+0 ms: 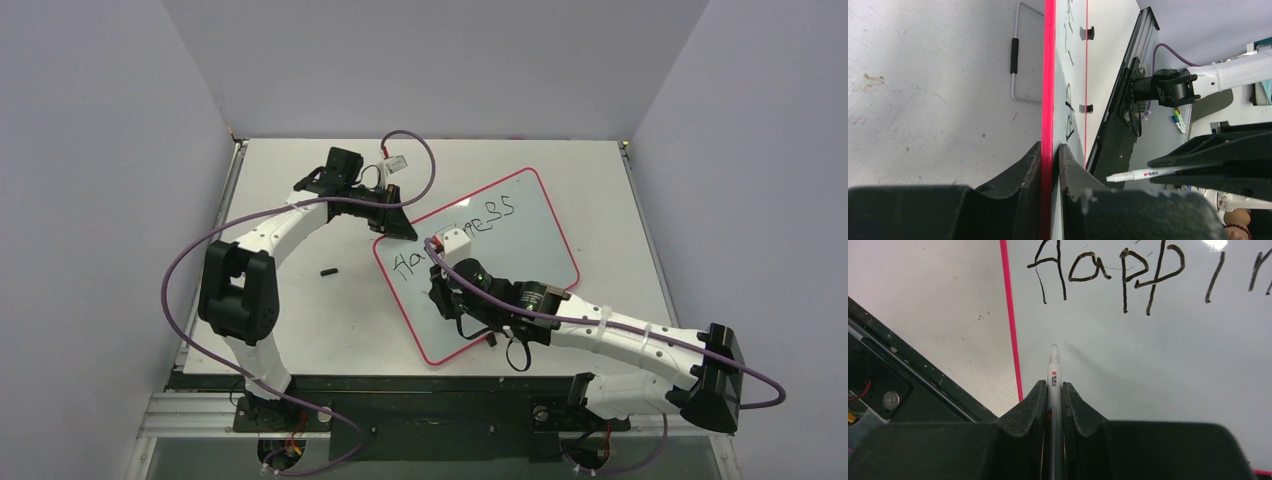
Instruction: Write a sentence on the whiteboard
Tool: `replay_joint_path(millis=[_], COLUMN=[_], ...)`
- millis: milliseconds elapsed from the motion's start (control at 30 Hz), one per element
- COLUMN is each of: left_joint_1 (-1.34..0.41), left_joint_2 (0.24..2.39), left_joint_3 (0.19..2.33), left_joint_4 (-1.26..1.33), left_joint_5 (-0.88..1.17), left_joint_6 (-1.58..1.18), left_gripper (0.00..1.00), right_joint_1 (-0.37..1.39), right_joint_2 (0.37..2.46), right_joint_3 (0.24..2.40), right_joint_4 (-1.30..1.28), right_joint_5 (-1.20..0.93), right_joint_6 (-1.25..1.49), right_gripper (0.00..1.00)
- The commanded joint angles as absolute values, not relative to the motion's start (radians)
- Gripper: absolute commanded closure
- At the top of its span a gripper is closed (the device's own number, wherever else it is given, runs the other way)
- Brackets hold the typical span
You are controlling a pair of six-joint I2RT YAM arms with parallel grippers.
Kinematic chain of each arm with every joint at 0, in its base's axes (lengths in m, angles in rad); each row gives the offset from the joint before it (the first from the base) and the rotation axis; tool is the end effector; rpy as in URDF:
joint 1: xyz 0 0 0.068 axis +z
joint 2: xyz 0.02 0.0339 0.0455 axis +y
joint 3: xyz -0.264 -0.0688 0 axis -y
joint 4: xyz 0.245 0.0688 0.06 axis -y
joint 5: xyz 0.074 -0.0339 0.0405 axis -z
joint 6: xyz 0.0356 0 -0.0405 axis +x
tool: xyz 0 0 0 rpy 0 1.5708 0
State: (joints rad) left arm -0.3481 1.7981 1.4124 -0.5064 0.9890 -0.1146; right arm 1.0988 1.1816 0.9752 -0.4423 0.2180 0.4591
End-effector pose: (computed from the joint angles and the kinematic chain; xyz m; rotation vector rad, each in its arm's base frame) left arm 0.3544 -0.1602 0.2613 0.7156 2.2743 -1.4188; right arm 0.1244 0.2268 0.3006 -0.5966 2.1936 0.6154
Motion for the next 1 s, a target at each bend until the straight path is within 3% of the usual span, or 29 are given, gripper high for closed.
replay_joint_path(millis=[0, 433, 967], left_joint_1=[-0.368, -0.378, -0.380], left_joint_2=[1.730, 1.707, 1.696], left_joint_3=[1.409, 1.408, 1.411], left_joint_4=[-0.500, -0.503, -0.502], left_joint_5=[0.964, 0.943, 0.940], left_joint_6=[-0.066, -0.061, -0.064], left_gripper=[1.00, 1.00, 1.00], right_joint_1=[1.126, 1.133, 1.095], right_joint_2=[1.207, 1.305, 1.276], right_joint_3=[0.965, 0.946, 0.904], right_joint_4=[-0.347, -0.293, -0.339], right_joint_5=[0.254, 0.307, 0.405], right_joint_6=[0.464, 0.490, 0.542], right_gripper=[1.00, 1.00, 1.00])
